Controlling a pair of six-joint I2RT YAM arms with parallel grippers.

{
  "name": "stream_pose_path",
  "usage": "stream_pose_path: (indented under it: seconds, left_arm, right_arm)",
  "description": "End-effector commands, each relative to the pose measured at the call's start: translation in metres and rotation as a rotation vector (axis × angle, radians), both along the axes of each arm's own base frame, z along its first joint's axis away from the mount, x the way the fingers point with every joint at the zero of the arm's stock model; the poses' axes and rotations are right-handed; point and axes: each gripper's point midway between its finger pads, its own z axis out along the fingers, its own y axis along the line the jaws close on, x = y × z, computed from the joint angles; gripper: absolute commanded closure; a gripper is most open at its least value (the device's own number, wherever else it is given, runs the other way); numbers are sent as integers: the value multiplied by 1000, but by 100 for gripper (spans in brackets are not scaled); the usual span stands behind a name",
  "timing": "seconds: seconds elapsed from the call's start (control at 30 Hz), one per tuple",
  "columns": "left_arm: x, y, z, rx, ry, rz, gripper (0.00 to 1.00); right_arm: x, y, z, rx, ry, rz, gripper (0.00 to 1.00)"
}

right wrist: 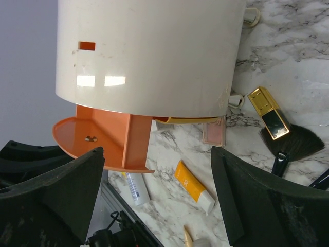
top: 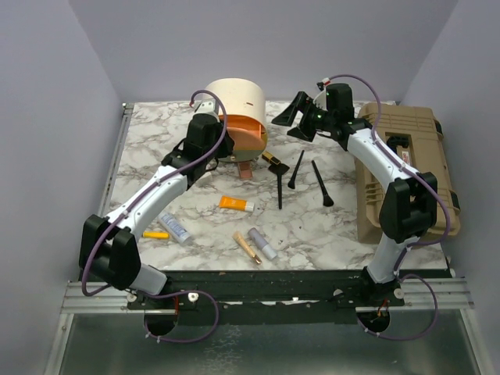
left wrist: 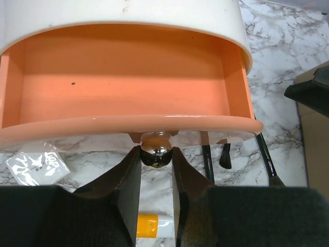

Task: Organize the makeup
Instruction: Open the drawer in the storage box, then pick up the makeup brush from the center of the board.

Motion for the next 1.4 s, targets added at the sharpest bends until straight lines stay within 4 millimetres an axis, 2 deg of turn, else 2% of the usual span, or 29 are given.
stream_pose_path:
  seconds: [0.0, 0.1, 0.2, 0.3, 0.43, 0.53, 0.6, 0.77, 0.9, 1.0, 1.13, 1.23, 1.3, 1.37]
  left_arm:
    - [-12, -2, 17, -43, -29, -30, 82]
    - [-16, -2, 15, -45, -23, -42, 81]
    - [-20, -2, 10, -50, -11, -49, 80]
    - [-23, -2, 5, -51, 2, -51, 79]
    - [-23, -1, -2, -43, 13, -36, 74]
    - [-21, -3, 1, -49, 10, -40, 71]
    - [-20, -3, 4, -52, 5, -39, 68]
    - [-25, -6, 2, -54, 11, -70, 67]
    - [-30, -6, 8, -81, 7, -67, 66]
    - [-32, 0, 7, -66, -3, -48, 56]
    - [-34, 2, 3, -55, 2, -50, 50]
    - [-38, 0, 9, -63, -12, -77, 44]
    - [-40, 3, 11, -51, -27, -74, 40]
    - [-41, 10, 12, -37, -39, -47, 37]
  right_arm:
    - [-9, 2, -1, 1, 13, 38, 10]
    - [-7, -4, -2, -62, -18, 45, 8]
    - [0, -21, -3, -204, -46, 19, 7]
    - [-1, -29, 2, -272, -78, 27, 6]
    - [-5, -37, 10, -292, -129, -4, 4]
    - [-11, -40, 7, -293, -139, -9, 4]
    - [-15, -42, 4, -298, -126, -14, 4]
    - [-25, -44, -10, -322, -83, 11, 4]
    - [-28, -56, -24, -380, -34, -26, 3]
    - [-30, -58, -30, -383, -23, -39, 1]
    - [-33, -53, -39, -344, -6, -31, 1]
    - [-39, -56, -57, -371, 62, -31, 5]
    - [-43, -57, -68, -383, 93, -12, 13]
    - [-47, -56, -77, -385, 116, 3, 27]
